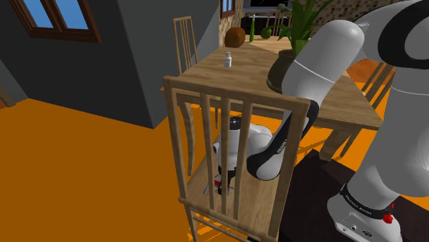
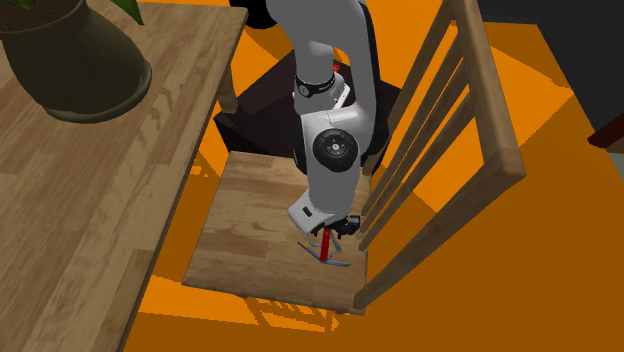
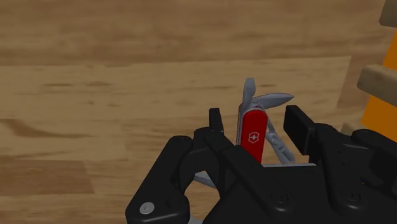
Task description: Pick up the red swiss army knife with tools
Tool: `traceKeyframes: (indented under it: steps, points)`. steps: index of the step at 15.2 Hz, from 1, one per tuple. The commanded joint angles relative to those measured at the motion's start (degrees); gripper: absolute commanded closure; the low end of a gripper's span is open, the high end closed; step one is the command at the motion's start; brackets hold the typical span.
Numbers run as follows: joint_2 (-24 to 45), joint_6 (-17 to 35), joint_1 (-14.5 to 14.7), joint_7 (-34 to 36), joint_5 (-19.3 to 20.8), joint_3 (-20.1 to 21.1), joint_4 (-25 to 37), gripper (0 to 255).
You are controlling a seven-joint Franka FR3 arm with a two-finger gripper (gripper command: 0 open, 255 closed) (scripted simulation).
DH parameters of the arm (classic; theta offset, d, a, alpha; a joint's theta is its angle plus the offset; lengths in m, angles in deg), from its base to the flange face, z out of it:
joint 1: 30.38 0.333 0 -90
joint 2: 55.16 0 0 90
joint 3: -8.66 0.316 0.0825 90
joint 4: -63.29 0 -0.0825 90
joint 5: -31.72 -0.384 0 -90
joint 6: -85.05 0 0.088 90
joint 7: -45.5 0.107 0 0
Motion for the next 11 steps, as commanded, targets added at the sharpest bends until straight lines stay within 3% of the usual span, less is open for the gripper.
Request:
traceKeyframes:
  steps: [1,11]
  points:
    - [-0.33,-0.38,-0.24,-0.70,-0.91,0.84,-0.05,255]
    - [-9.07,-7.76,-3.30,-7.40,-10.32,5.53,-0.48,255]
